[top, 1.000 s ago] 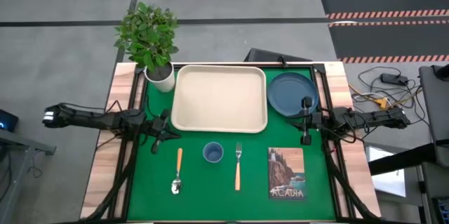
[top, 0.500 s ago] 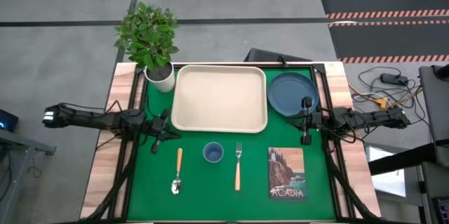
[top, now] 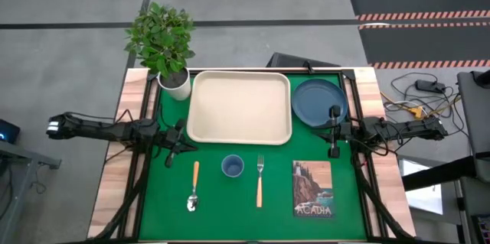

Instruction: Pick and place plate/cup/fork/spoon on tray

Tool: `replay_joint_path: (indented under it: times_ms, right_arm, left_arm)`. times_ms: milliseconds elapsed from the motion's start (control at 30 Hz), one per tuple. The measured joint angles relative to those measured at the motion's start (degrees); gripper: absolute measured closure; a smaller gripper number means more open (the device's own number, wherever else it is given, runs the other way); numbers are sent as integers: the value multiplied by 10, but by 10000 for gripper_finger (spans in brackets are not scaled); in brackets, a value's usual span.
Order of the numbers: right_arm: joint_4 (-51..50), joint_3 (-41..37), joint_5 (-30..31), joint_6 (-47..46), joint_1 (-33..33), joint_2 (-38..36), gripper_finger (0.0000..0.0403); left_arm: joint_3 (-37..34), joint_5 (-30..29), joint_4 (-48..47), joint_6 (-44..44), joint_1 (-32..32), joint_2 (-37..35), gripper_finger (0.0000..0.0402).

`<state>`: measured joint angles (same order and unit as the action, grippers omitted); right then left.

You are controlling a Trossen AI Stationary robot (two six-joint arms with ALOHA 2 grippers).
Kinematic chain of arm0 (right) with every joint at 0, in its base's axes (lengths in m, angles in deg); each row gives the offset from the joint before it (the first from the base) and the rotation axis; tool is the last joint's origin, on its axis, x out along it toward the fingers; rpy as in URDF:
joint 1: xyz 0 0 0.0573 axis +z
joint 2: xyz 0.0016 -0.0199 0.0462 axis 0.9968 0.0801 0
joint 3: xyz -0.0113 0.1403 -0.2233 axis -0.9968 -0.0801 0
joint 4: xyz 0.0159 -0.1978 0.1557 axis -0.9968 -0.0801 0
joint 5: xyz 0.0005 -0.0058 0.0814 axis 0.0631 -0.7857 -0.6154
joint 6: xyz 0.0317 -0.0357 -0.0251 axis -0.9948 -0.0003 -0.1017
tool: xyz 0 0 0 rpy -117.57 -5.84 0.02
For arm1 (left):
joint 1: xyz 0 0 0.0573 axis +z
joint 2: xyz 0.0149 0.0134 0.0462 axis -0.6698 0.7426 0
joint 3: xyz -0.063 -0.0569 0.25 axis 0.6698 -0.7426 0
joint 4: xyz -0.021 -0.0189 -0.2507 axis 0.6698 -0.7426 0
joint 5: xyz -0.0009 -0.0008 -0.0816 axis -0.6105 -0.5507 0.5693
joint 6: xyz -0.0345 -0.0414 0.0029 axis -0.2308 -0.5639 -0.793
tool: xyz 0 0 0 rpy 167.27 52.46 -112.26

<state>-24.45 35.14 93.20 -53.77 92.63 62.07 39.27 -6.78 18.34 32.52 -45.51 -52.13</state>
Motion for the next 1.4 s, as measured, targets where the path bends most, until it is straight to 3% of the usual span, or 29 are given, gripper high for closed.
replay_joint_path:
  times_ms: [1267, 1400]
  right_arm:
    - [4, 0, 0, 0, 0, 0, 355]
    - [4, 0, 0, -44, 0, 0, 355]
  left_arm:
    - [0, -18, 0, 3, 0, 0, 402]
    - [0, -22, 0, 6, 0, 0, 402]
